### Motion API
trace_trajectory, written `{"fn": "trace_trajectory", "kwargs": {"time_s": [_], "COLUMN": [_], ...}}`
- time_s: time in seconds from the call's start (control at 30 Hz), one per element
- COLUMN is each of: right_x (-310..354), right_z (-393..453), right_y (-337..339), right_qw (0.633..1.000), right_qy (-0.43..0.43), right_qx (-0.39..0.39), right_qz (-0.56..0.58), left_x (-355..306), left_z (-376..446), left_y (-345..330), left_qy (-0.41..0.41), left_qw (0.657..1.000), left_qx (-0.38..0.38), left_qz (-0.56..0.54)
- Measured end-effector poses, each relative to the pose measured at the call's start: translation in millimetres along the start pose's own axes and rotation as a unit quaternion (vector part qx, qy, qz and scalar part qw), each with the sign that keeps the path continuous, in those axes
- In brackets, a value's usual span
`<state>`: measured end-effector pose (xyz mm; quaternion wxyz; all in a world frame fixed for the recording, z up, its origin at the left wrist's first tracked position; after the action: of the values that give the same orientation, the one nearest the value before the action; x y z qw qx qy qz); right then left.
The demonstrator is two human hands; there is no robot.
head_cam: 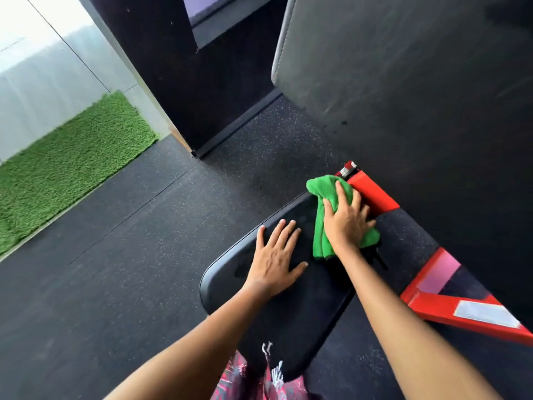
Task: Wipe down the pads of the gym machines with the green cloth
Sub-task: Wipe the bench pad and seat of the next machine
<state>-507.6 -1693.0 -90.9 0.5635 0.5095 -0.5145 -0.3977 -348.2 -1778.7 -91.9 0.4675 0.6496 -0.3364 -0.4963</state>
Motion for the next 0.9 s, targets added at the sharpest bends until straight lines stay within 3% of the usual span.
{"fn": "trace_trajectory", "kwargs": {"time_s": [0.07, 0.13, 0.2, 0.3, 0.5, 0.63, 0.77, 0.9], "right_x": [27.3, 53.5, 66.5, 56.3, 51.4, 74.6, 64.7, 43.0], "right_z": [-2.5, -22.8, -51.9, -43.5, 16.5, -23.6, -49.9, 4.0], "right_y": [-2.9, -7.2, -11.3, -9.2, -8.0, -8.5, -7.2, -4.8], "right_qw": [1.0, 0.995, 0.979, 0.955, 0.994, 0.983, 0.961, 0.983], "right_qy": [0.014, 0.098, 0.205, 0.294, 0.082, 0.147, 0.264, 0.166], "right_qx": [0.016, 0.018, 0.014, -0.001, 0.061, 0.096, 0.07, 0.061], "right_qz": [0.0, 0.007, -0.007, -0.034, -0.036, -0.048, -0.036, -0.049], "left_x": [22.0, 47.0, 59.4, 56.2, 57.5, 57.3, 57.6, 57.0], "left_z": [-11.5, -31.7, -48.2, -47.9, -46.4, -45.2, -44.7, -45.8], "left_y": [6.6, 11.3, 11.5, 10.5, 9.8, 9.9, 12.2, 11.3], "left_qy": [0.022, 0.119, 0.199, 0.214, 0.205, 0.204, 0.212, 0.215], "left_qw": [0.999, 0.99, 0.977, 0.975, 0.978, 0.978, 0.977, 0.976], "left_qx": [-0.041, -0.071, -0.067, -0.035, -0.023, -0.023, -0.021, -0.029], "left_qz": [-0.017, -0.002, 0.025, 0.042, 0.03, 0.027, 0.02, 0.016]}}
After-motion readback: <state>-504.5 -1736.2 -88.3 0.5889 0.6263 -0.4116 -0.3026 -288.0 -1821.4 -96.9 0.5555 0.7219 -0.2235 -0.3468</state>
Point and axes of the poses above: each hand's wrist, its own z-axis towards the middle knuckle, its own y-axis out of the back of the hand, x = y × z, the point moved 3 cm from there along z, towards the middle knuckle, and after that the axes turned 7 degrees about -x, right-handed, at the moved point
